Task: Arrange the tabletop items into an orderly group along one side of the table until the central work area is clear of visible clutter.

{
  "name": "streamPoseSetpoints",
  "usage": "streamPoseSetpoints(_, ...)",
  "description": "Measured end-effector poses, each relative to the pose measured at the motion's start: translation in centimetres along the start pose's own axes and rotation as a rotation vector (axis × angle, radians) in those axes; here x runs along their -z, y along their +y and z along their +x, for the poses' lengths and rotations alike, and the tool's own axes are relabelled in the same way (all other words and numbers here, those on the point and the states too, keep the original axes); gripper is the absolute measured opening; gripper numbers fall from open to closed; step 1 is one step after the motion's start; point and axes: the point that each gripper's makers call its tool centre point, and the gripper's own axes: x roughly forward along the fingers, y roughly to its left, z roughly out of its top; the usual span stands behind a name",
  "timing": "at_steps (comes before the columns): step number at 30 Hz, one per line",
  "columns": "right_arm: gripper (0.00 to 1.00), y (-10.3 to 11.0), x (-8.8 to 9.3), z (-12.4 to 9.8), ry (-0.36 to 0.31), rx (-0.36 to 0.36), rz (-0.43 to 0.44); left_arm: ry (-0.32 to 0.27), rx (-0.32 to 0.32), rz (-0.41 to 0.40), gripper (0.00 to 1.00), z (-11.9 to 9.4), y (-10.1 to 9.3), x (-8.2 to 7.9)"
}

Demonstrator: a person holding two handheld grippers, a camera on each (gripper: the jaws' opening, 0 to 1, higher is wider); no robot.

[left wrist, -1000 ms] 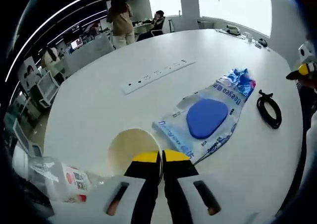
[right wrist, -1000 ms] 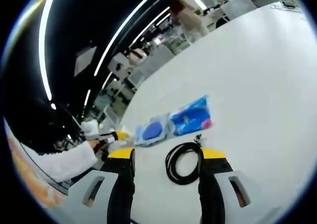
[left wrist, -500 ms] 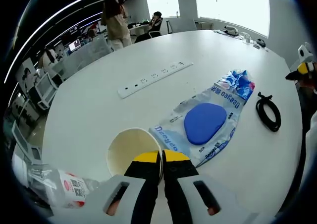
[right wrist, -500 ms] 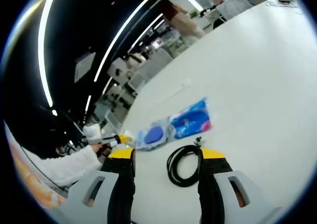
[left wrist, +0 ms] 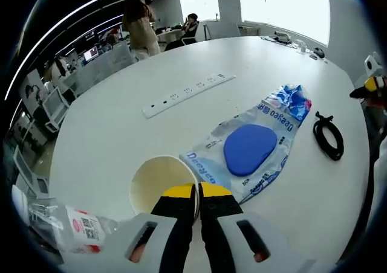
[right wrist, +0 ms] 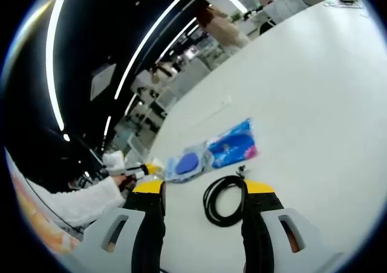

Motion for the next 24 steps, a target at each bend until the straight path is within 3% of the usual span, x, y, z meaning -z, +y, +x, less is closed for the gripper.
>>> streamPoseSetpoints(4, 0.48, -0.2, -0.1, -0.1, -0.002, 0.002, 0.003, -0.004, -0.017, -0.025, 0.01, -0.1, 0.3, -0.1)
streamPoseSetpoints(12, 0.48, 0.0, 0.1, -0.1, -0.001, -0.005, 0.010, -0.039, -0.045, -0.044, 0.16, -1.0, 0.8, -0.8)
streamPoseSetpoints(18, 0.49, 0.2, 0.0, -0.2, -0.005, -0.015, 0.009, -0.078, -0.083, -0.092, 0.36, -2.3, 1.6, -1.6)
streamPoseSetpoints(24, 0.49, 0.4, 0.3, -0.3, -0.002, -0.022, 0.006, -0.123, -0.132, -0.109, 0.46, -4.1, 2.6, -2.4)
